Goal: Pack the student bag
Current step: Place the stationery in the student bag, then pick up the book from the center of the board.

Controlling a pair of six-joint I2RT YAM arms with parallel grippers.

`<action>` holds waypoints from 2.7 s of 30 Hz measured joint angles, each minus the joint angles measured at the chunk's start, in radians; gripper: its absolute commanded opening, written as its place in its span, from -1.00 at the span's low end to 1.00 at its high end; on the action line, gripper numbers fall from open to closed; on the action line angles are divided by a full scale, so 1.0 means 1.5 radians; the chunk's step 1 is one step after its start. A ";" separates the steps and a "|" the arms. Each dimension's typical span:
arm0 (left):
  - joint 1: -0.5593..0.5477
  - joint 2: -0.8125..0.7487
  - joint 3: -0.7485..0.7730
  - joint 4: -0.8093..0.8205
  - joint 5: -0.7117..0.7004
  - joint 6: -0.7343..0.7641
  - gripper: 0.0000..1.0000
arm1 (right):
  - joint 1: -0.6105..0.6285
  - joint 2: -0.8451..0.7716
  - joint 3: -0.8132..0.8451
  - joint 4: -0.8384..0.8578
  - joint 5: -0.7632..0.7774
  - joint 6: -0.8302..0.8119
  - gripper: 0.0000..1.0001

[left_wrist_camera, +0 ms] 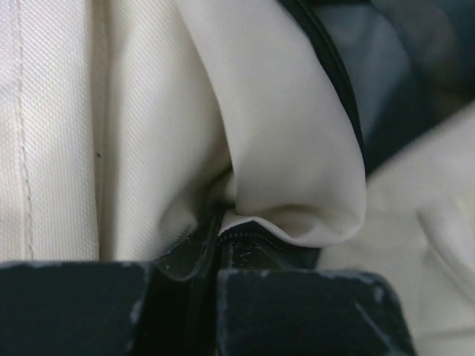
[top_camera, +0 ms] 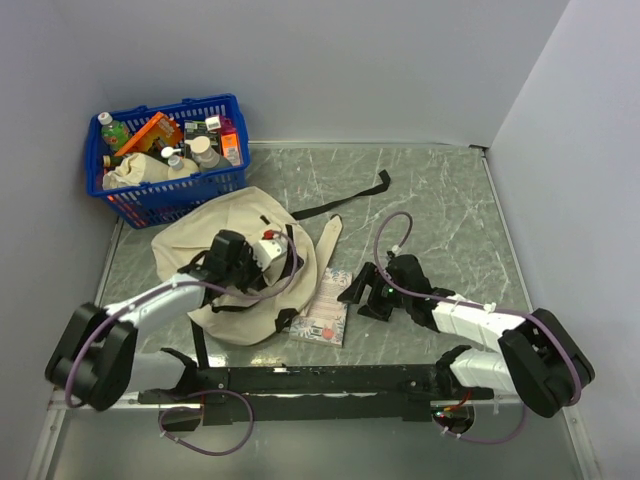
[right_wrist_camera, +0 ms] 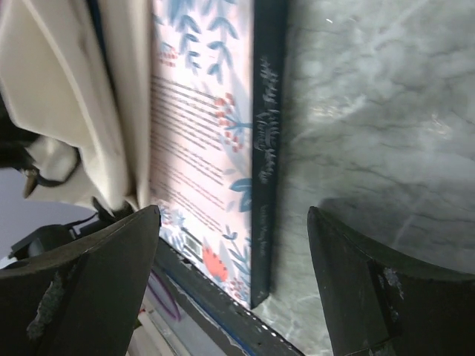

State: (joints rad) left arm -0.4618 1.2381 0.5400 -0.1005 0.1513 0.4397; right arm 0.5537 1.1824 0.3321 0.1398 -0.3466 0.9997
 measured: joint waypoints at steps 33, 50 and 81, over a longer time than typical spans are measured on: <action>-0.140 0.146 0.146 -0.072 -0.147 0.008 -0.98 | 0.066 0.158 0.130 0.063 -0.082 0.088 0.71; -0.168 0.183 0.198 -0.121 -0.132 -0.070 -0.97 | 0.099 0.132 0.170 0.071 -0.092 0.067 0.61; -0.097 0.196 0.229 -0.157 0.051 -0.113 -0.98 | 0.213 0.225 0.274 0.006 0.015 -0.089 0.43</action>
State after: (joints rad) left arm -0.6071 1.5322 0.8833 -0.3355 0.2276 0.2707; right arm 0.8730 1.5196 0.7429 0.1486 -0.3237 0.8665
